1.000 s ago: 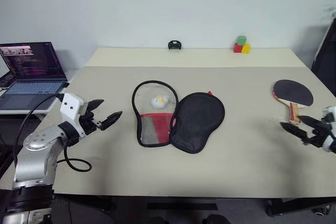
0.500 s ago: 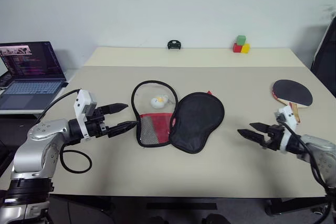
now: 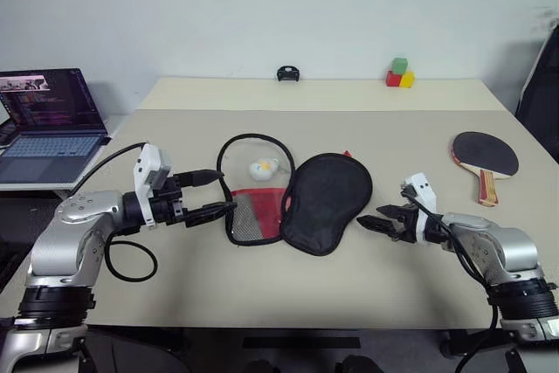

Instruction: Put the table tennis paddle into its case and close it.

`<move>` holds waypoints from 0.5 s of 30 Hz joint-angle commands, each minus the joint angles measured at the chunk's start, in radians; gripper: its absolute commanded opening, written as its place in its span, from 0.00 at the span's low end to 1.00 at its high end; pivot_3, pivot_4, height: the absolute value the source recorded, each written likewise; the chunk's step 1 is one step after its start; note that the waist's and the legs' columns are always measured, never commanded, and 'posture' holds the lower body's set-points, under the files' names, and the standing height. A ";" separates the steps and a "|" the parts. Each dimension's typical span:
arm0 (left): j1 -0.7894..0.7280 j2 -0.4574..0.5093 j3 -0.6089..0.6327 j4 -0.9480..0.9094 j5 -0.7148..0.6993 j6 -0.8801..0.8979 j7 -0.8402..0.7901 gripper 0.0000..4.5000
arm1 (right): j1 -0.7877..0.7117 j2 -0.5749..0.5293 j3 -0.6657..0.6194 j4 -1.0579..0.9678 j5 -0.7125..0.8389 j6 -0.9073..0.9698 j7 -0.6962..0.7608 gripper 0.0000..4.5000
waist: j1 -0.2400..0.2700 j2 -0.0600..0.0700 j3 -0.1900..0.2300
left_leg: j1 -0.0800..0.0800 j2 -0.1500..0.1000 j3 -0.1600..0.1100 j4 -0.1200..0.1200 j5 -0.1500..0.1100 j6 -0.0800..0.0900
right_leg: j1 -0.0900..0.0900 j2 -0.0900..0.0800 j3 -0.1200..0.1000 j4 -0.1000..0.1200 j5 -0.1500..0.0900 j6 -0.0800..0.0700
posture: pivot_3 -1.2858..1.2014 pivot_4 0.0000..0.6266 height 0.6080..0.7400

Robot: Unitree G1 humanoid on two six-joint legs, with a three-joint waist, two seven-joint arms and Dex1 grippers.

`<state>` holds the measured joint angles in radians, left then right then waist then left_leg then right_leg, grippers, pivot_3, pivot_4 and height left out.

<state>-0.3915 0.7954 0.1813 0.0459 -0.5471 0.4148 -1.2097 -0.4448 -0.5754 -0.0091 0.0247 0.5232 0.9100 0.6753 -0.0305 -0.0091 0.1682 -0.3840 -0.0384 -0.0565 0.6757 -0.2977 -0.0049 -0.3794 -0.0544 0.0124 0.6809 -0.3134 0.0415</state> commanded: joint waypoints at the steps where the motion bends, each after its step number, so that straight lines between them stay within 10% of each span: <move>1: -0.012 0.002 0.002 -0.024 -0.001 -0.009 0.004 0.99 | -0.037 0.076 0.048 -0.047 0.055 0.101 0.011 0.99 | -0.003 0.000 0.000 | 0.000 0.000 0.000 0.000 0.000 0.000 | 0.000 0.000 0.000 0.000 0.000 0.000 | 0.52 0.24 1.00; 15: -0.033 -0.008 -0.015 -0.028 0.009 -0.009 0.021 0.99 | -0.125 0.215 0.038 0.007 0.038 0.177 -0.048 0.99 | -0.001 0.000 0.000 | -0.001 0.000 0.000 0.000 0.000 0.000 | -0.002 0.000 0.001 0.001 0.000 0.000 | 0.52 0.24 1.00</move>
<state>-0.4062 0.7821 0.1571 0.0454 -0.5318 0.4104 -1.1899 -0.5542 -0.3677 0.0399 0.0281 0.5701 1.1008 0.6416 -0.0319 -0.0094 0.1681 -0.3846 -0.0387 -0.0568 0.6756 -0.2976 -0.0050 -0.3818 -0.0541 0.0133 0.6818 -0.3134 0.0415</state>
